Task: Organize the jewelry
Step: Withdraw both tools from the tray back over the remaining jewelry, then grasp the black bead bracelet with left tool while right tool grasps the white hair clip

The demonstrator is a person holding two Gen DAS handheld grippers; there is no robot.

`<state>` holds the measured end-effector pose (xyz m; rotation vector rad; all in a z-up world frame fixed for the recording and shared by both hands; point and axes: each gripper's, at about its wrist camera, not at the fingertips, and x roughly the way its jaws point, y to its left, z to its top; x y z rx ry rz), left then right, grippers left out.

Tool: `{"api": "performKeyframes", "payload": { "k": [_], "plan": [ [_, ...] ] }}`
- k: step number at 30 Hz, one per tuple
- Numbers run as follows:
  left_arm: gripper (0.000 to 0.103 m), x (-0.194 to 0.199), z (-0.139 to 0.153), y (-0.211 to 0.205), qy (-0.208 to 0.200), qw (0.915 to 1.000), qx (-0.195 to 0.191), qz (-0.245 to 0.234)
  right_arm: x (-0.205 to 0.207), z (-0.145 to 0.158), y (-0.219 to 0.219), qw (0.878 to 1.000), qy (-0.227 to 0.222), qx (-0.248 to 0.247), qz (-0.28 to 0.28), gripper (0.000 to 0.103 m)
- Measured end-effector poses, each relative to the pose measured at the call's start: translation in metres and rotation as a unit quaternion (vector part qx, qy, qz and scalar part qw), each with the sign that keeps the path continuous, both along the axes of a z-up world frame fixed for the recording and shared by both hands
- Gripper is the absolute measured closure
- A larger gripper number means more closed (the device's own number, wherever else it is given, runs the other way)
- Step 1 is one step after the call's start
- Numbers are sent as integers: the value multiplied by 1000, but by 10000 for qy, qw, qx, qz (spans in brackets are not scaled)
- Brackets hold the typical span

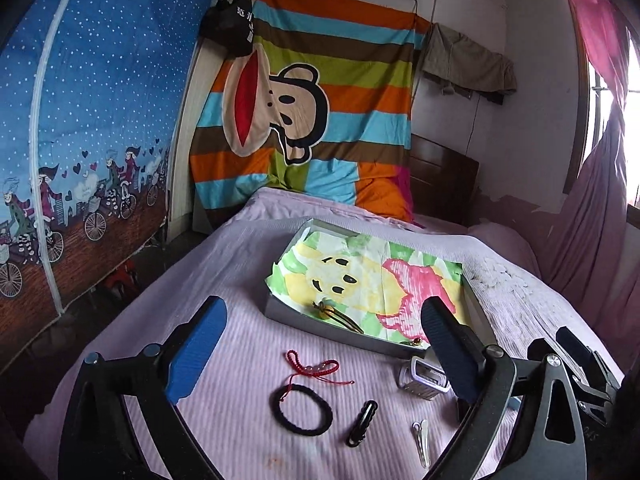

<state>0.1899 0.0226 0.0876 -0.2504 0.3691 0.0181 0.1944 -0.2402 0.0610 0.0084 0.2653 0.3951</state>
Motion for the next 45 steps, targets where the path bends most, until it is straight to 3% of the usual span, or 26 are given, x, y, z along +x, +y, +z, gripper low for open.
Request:
{"api": "performKeyframes", "payload": {
  "k": [7, 17, 31, 43, 45],
  "plan": [
    [5, -49, 1, 4, -255, 9996, 56, -92, -42, 1, -3, 9997, -232, -20, 8, 0],
    [5, -86, -14, 4, -140, 9994, 246, -178, -72, -8, -1, 9998, -185, -52, 37, 0],
    [5, -84, -52, 2, 561, 9936, 844, -497, -67, -40, 10, 9968, 644, -272, 387, 0],
    [5, -44, -73, 3, 1331, 9825, 1100, -704, -38, -72, 11, 9843, 1661, -231, 548, 0],
    [5, -37, -79, 1, 1401, 9795, 1289, -655, -33, -76, 12, 9826, 1762, -213, 543, 8]
  ]
}}
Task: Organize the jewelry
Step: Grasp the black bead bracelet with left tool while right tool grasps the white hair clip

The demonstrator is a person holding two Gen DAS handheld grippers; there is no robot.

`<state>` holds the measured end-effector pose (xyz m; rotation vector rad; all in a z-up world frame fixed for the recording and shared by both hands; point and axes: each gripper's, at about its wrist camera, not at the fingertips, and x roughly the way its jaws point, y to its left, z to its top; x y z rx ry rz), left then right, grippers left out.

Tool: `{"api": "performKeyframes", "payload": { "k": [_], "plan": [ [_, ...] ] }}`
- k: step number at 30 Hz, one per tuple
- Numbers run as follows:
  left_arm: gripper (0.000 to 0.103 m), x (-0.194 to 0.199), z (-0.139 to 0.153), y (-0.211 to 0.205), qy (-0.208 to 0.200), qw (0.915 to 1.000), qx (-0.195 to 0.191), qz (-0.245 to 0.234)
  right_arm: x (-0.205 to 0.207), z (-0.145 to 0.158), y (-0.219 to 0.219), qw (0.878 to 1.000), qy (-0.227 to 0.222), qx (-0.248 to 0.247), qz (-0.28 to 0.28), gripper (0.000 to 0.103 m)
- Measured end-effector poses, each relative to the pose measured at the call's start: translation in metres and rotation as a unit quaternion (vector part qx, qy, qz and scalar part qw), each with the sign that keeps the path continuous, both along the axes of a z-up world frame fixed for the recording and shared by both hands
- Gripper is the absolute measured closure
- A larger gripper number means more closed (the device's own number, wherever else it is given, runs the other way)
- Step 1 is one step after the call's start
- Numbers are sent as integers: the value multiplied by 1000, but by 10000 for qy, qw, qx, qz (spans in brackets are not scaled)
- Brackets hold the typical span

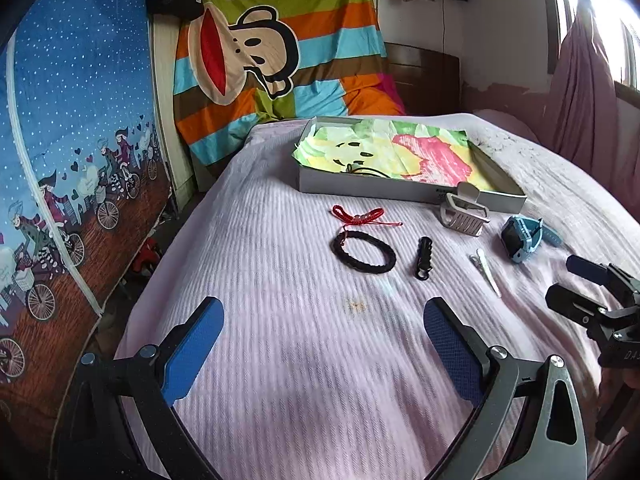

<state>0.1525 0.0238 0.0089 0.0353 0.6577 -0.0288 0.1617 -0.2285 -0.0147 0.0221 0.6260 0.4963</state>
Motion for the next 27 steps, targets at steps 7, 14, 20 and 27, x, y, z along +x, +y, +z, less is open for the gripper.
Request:
{"api": "performKeyframes", "payload": {
  "k": [7, 14, 20, 27],
  "plan": [
    [17, 21, -15, -1, 200, 9995, 2, -233, 18, -16, 10, 9994, 313, -110, 112, 40],
    [37, 48, -29, -9, 547, 9977, -2, -390, 33, -25, 24, 9983, 408, -232, 342, 63],
    [41, 69, -40, -14, 772, 9962, 22, -409, 52, -38, 28, 9965, 743, -233, 320, 74],
    [41, 95, -50, -23, 756, 9965, 171, -326, 62, -49, 23, 9948, 966, -38, 330, 74]
  ]
}}
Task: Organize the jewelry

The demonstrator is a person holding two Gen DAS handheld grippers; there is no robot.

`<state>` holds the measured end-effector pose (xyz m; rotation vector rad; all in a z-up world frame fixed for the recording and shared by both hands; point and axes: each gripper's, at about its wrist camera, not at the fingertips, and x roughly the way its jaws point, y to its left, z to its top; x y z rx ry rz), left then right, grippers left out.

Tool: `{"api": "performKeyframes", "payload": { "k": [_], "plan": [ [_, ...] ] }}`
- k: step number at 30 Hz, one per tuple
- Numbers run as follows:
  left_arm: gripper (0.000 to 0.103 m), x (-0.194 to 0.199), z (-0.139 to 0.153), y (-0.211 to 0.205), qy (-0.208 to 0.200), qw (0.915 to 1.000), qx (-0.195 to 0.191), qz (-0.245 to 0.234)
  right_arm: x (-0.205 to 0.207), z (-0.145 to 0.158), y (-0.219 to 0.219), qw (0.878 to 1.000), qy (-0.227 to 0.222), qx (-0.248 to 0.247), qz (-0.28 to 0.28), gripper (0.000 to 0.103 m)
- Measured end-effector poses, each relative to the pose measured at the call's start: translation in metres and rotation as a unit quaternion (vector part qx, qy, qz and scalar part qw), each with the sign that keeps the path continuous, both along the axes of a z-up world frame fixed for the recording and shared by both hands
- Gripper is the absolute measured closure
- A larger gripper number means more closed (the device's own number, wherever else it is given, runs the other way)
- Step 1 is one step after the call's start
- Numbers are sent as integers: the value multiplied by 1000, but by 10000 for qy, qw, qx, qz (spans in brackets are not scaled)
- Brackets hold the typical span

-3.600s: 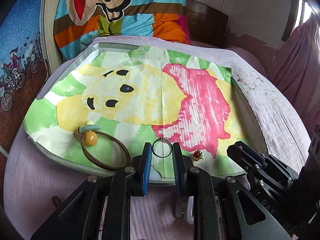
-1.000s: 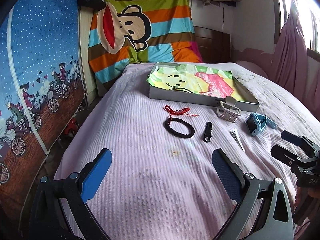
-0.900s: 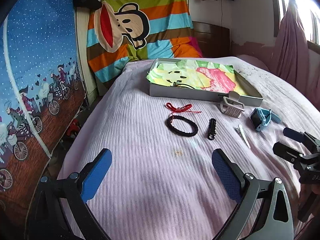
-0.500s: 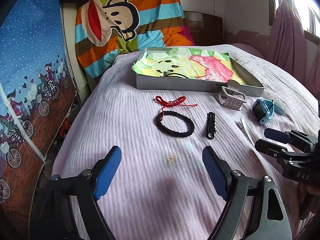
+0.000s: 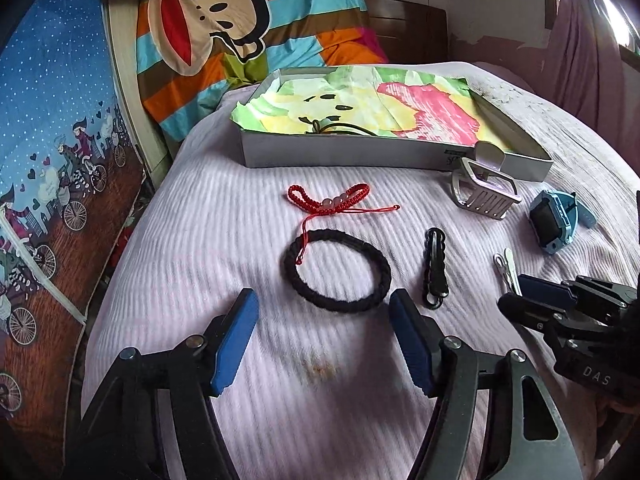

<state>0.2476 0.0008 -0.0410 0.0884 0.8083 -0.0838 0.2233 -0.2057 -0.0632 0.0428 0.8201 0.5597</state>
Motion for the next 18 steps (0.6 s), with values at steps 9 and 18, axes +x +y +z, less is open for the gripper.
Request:
{"api": "performKeyframes", "payload": {
  "k": [9, 18],
  "plan": [
    [63, 1, -10, -10, -254, 9995, 168, -106, 0, -2, 5, 9999, -81, -135, -3, 81],
    [88, -2, -12, -13, -359, 9991, 215, -66, 0, -3, 4, 9999, -88, -56, 11, 90]
  ]
}}
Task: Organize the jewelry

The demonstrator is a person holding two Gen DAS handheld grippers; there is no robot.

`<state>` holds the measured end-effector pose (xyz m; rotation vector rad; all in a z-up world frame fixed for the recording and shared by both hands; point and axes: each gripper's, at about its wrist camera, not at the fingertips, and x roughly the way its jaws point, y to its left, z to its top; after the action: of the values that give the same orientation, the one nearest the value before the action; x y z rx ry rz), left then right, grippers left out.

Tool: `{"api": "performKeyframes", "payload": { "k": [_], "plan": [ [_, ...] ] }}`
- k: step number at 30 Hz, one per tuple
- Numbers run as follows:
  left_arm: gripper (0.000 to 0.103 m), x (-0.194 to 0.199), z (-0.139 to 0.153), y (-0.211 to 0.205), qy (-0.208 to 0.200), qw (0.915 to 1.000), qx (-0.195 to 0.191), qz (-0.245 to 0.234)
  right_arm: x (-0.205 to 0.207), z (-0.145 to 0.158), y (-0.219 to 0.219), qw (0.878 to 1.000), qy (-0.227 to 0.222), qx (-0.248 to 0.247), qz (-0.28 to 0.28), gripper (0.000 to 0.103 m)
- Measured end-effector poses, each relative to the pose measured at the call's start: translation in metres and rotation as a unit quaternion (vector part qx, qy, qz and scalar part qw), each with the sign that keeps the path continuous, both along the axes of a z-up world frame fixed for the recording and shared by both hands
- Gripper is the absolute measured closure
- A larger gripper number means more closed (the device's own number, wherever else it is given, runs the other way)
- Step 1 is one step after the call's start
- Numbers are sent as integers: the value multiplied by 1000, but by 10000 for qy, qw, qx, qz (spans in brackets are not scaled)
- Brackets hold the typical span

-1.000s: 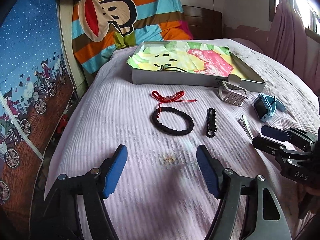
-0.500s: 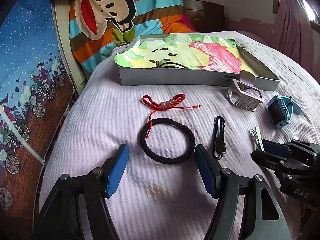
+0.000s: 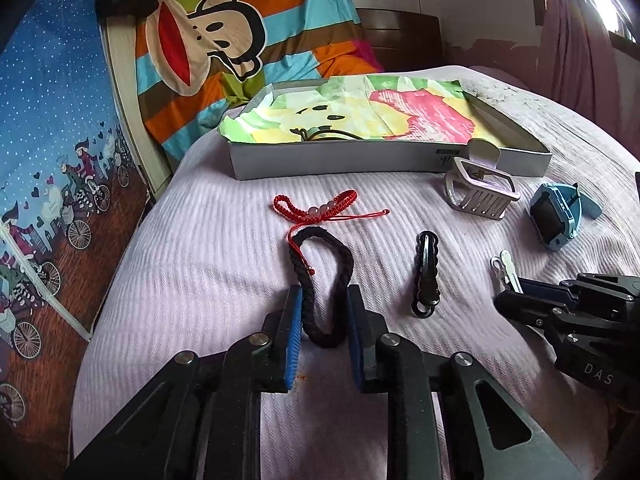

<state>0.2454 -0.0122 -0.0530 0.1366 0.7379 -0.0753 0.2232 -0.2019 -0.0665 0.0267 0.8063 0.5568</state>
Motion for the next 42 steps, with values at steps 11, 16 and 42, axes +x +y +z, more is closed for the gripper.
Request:
{"api": "performKeyframes", "payload": {
  "k": [11, 16, 42],
  "plan": [
    [99, -27, 26, 2, -134, 9999, -49, 67, -20, 16, -1, 9985, -321, 258, 347, 91],
    [99, -43, 35, -9, -246, 9997, -39, -33, -34, 32, -4, 9962, -682, 388, 369, 91],
    [99, -79, 50, -58, 384, 9949, -502, -789, -50, 72, -41, 9921, -1012, 732, 108, 90]
  ]
}}
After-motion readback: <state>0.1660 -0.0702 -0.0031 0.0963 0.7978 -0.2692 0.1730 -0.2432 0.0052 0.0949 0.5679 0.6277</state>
